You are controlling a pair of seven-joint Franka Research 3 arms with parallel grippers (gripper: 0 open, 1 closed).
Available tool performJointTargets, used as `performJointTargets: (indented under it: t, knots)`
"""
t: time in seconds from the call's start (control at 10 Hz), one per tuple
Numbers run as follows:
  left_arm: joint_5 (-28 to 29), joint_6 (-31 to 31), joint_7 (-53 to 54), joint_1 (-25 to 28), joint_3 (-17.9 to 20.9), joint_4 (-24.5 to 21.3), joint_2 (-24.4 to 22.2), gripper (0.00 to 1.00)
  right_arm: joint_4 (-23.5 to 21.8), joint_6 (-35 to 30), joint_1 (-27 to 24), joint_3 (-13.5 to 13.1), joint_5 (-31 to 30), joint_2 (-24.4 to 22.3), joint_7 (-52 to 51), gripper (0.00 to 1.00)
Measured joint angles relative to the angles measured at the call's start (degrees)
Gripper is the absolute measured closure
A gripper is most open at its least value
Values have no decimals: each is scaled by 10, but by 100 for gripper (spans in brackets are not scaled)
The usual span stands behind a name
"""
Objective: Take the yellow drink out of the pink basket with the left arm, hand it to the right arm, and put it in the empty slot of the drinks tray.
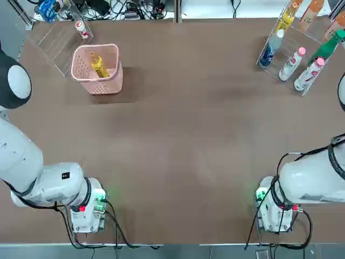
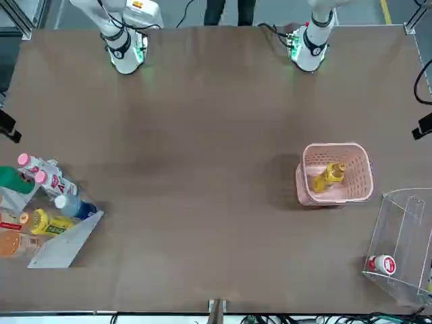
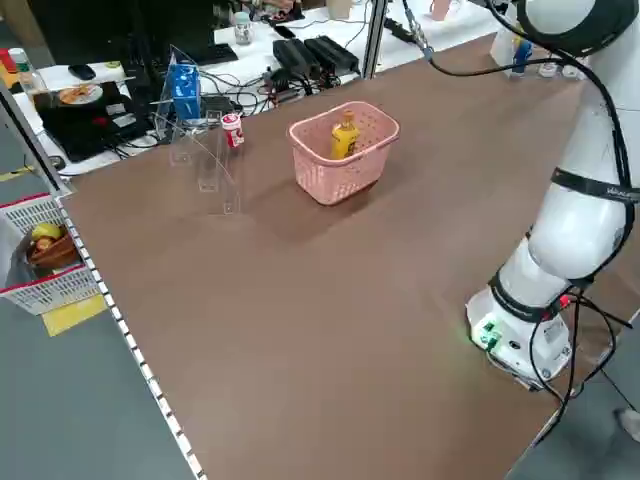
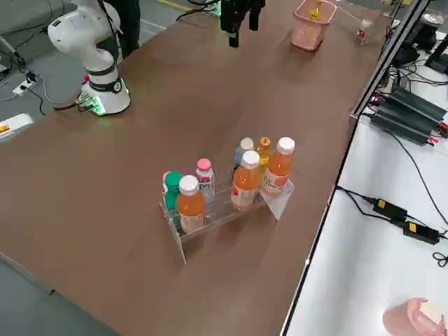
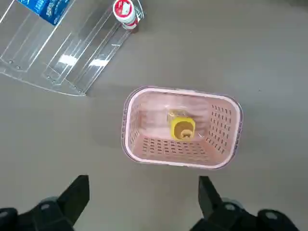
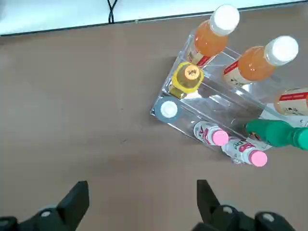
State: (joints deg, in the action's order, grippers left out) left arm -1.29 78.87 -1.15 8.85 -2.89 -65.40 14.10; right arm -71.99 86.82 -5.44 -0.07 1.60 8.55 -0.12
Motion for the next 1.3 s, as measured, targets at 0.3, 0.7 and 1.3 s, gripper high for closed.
performJointTargets:
  t: [0.3, 0.7, 1.3]
  knots:
    - [0, 0, 0, 0, 1, 0, 0, 0, 0, 0, -1, -2, 0, 0, 0, 1]
    - [0, 0, 1, -3, -15, -7, 3, 0, 0, 0, -1, -3, 0, 0, 0, 1]
    - [0, 83, 1, -7, -27, -35, 65, 0, 0, 0, -1, -3, 0, 0, 0, 1]
